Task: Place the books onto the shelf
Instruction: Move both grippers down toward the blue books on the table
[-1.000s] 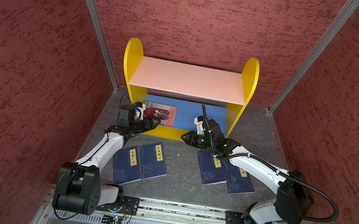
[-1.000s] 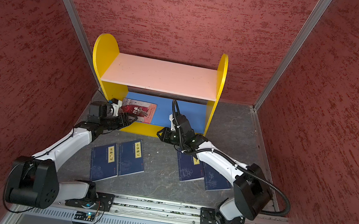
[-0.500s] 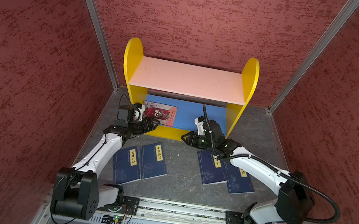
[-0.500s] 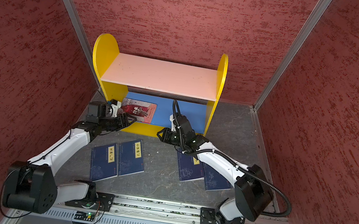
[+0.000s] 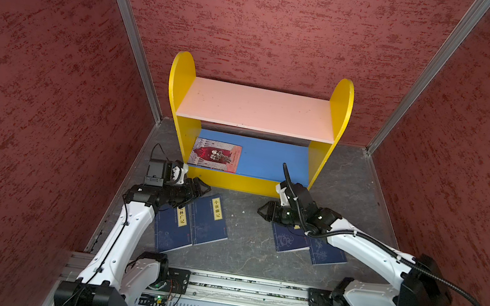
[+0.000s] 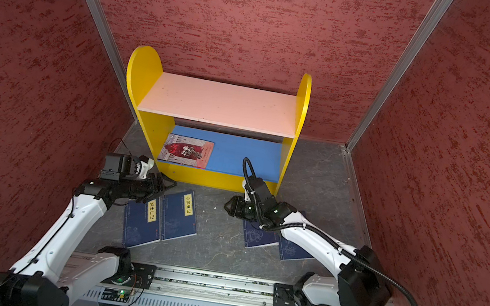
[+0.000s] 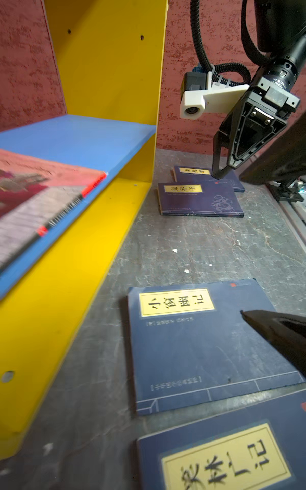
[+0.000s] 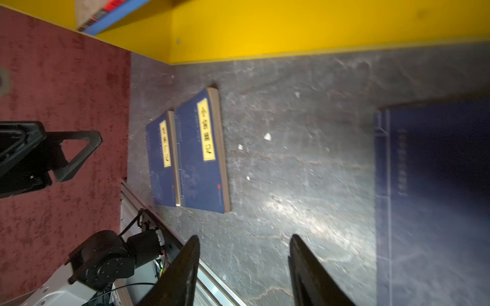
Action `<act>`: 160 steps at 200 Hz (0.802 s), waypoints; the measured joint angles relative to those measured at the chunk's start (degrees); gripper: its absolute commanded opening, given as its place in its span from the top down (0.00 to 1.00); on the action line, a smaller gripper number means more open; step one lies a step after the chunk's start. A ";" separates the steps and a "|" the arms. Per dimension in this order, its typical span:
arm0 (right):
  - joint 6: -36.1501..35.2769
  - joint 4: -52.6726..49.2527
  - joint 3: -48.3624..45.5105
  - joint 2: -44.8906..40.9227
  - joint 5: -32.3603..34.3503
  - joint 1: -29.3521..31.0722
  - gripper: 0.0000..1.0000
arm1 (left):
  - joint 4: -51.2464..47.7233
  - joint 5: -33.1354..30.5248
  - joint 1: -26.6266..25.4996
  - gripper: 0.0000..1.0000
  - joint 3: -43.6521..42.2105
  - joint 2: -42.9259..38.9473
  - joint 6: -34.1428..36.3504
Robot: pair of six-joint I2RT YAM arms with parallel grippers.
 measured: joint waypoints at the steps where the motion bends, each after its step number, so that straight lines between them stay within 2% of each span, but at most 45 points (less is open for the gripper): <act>1: 0.13 -0.33 -0.11 -0.15 0.22 0.04 0.40 | 0.04 0.11 -0.02 0.24 -0.26 0.04 0.02; 36: 3.96 -6.14 -2.12 -2.99 9.25 -1.60 0.36 | 3.26 5.46 -3.50 0.22 -2.60 2.51 1.33; 78: 9.44 -6.51 -11.41 -9.64 17.73 -9.38 0.35 | 8.76 8.81 -13.44 0.20 -2.21 5.75 3.89; 123: 10.73 -4.37 -15.04 -11.08 19.67 -14.75 0.35 | 14.10 10.60 -21.79 0.20 -2.03 9.18 7.80; 160: 8.85 -0.57 -14.97 -5.64 18.91 -17.49 0.35 | 14.08 10.93 -23.58 0.20 0.31 14.56 10.64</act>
